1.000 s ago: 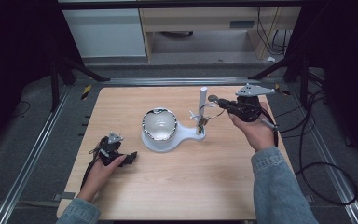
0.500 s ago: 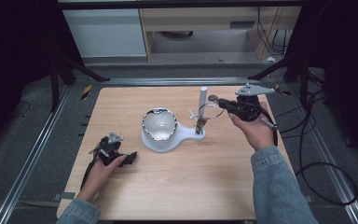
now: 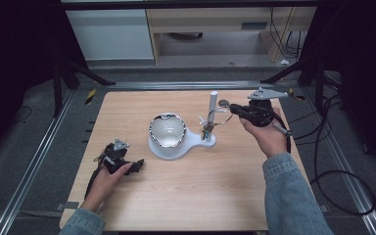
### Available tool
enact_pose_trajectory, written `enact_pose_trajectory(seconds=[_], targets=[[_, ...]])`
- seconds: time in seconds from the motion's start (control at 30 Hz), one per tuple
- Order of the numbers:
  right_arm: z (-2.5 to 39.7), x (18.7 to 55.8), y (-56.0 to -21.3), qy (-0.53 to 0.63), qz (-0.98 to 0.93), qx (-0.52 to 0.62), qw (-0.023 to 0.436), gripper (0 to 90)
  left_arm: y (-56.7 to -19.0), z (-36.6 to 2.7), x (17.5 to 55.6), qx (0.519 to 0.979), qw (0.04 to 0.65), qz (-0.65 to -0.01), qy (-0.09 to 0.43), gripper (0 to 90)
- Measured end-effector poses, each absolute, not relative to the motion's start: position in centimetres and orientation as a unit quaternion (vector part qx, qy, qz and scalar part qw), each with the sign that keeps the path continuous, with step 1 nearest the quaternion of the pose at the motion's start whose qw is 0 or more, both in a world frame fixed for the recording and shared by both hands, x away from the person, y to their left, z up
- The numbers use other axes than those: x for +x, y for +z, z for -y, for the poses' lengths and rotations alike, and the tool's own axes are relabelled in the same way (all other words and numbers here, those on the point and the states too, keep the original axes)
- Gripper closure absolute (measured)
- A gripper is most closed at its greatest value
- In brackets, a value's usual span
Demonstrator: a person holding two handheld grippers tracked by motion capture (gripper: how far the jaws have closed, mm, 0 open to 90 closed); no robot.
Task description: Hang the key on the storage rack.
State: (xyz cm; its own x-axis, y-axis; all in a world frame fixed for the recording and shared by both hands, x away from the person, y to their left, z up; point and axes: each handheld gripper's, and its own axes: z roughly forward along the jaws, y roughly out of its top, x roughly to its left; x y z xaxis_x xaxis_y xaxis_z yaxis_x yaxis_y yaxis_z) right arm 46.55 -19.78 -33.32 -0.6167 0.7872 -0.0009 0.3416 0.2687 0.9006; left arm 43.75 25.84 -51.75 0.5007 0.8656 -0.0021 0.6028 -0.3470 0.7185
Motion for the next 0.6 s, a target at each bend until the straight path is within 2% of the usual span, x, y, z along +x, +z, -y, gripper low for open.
enact_pose_trajectory(seconds=[0.6], targets=[[20.46, 46.64, -33.78, 0.467, -0.761, 0.385, 0.235, 85.7, -51.76, -25.82, 43.73, 0.797, 0.339, -0.462, 0.193, 0.0]])
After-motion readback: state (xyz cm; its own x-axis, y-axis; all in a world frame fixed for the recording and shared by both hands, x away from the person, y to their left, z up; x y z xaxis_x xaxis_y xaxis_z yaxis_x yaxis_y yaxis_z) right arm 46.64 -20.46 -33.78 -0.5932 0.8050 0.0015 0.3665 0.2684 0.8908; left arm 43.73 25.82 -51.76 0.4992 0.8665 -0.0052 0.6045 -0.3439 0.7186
